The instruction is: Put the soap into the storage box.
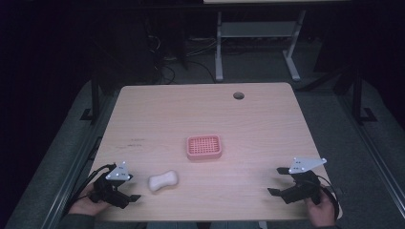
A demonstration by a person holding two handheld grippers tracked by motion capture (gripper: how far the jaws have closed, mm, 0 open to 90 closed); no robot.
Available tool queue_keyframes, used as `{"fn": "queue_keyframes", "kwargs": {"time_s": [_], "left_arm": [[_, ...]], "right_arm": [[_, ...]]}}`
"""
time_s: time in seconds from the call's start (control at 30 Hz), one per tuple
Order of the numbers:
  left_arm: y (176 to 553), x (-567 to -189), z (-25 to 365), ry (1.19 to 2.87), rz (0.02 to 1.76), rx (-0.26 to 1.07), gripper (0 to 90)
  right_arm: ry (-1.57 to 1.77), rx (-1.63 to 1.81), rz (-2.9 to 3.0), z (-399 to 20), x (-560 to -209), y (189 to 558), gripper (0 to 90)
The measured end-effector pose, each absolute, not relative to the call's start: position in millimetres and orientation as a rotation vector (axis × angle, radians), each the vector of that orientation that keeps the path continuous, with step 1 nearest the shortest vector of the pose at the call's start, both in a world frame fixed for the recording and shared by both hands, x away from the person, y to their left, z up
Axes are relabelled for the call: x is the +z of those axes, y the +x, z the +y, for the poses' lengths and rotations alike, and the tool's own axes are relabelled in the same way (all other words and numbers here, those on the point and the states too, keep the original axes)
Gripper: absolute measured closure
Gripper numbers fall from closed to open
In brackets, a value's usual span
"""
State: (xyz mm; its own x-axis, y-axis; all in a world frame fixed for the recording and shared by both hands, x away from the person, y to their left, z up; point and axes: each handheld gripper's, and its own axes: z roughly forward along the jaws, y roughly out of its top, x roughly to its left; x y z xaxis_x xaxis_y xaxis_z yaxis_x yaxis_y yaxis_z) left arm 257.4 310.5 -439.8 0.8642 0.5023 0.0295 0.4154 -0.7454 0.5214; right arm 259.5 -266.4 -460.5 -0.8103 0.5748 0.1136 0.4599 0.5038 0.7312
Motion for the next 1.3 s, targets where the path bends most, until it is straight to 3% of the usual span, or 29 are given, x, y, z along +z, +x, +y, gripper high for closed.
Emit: {"fn": "queue_keyframes", "kwargs": {"time_s": [1.3], "left_arm": [[259.6, -436.5, 285.4, 2.539, 0.584, 0.229, 21.5]], "right_arm": [[0.881, 1.184, 2.636, -260.7, -462.3, 261.0, 14.1]]}}
